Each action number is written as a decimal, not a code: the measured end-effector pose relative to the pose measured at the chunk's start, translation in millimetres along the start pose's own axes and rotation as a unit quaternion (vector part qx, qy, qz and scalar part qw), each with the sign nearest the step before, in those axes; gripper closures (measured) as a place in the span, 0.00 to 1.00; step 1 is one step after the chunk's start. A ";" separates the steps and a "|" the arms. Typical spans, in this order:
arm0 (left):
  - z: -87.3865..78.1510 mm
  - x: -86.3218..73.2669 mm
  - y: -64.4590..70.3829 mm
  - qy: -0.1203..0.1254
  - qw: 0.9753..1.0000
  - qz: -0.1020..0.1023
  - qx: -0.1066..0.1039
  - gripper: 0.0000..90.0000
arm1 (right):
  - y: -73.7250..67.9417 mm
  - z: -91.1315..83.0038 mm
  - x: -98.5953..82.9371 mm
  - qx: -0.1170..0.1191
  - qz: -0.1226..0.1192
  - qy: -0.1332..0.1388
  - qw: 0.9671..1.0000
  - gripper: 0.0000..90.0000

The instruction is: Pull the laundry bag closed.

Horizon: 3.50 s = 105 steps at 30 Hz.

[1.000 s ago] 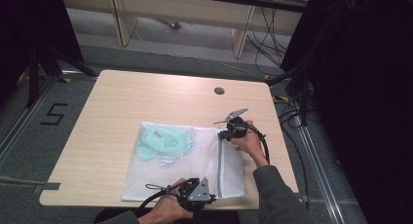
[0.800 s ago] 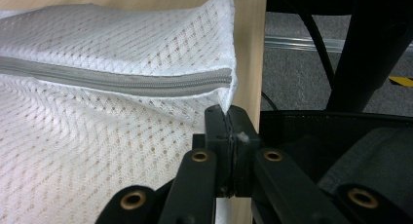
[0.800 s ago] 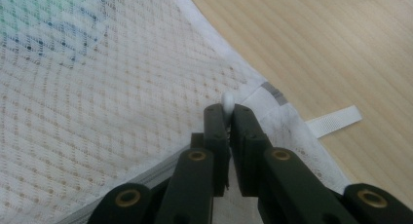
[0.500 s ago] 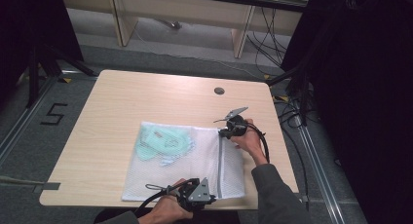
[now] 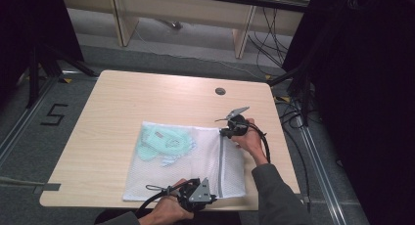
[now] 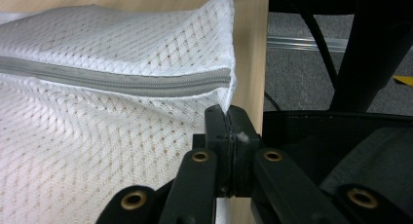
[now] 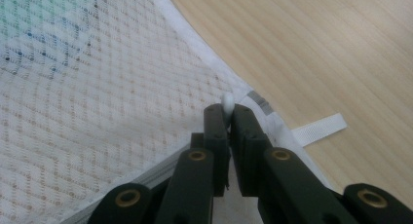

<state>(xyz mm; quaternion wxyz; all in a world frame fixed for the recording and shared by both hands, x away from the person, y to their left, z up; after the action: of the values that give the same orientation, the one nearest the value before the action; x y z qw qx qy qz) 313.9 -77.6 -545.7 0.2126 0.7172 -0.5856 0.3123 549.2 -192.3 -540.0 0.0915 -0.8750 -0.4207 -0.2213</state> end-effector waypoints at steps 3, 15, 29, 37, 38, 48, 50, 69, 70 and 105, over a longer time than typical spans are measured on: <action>-0.8 0.1 -0.5 0.000 1.000 -0.002 -0.005 0.99 | 0.2 0.0 0.5 -0.004 0.008 0.000 1.000 0.96; -1.6 1.3 -4.3 0.004 1.000 -0.012 -0.001 0.99 | -1.6 1.8 2.8 -0.005 0.016 0.000 1.000 0.96; 3.0 -3.0 -7.1 -0.004 0.999 -0.032 0.000 0.89 | -1.0 5.9 7.8 -0.028 0.023 0.006 0.999 0.85; -6.9 -3.9 -14.3 -0.003 0.999 -0.042 -0.009 0.68 | -4.0 -2.3 13.3 -0.040 0.048 0.013 0.998 0.58; -8.5 -4.1 -15.2 -0.003 0.999 -0.047 -0.011 0.66 | -4.5 -3.7 14.0 -0.045 0.045 0.015 0.998 0.57; -40.7 -8.4 -41.0 0.013 0.996 -0.082 0.026 0.48 | -16.1 -28.7 10.9 -0.038 0.062 0.032 0.997 0.50; -44.7 -10.8 -46.0 0.014 0.995 -0.088 0.036 0.46 | -18.5 -33.6 9.8 -0.033 0.062 0.034 0.997 0.49; -109.2 -52.0 -84.2 0.027 0.984 -0.150 0.092 0.37 | -52.1 -59.6 -25.4 -0.004 0.050 0.073 0.996 0.42; -112.8 -54.7 -86.1 0.029 0.983 -0.153 0.100 0.37 | -54.6 -60.8 -28.4 0.000 0.060 0.068 0.996 0.42; -152.8 -101.3 -81.2 0.013 0.970 -0.196 0.144 0.29 | -92.7 -87.6 -118.4 0.015 0.076 0.040 0.996 0.33</action>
<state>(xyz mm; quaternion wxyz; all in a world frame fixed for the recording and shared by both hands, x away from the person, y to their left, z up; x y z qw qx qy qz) 350.4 114.8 -502.2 0.1719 0.8370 -0.3797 0.3546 385.1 -246.6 -519.9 0.1377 -0.8935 -0.3524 -0.2419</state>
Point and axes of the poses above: each handheld gripper's, and its own axes: z roughly forward along the jaws, x roughly out of its top, y roughly to its right, the point moved 7 cm from there along z, roughly forward along the jaws, and after that the axes turned 9 degrees about -y, right-handed, at the moved point
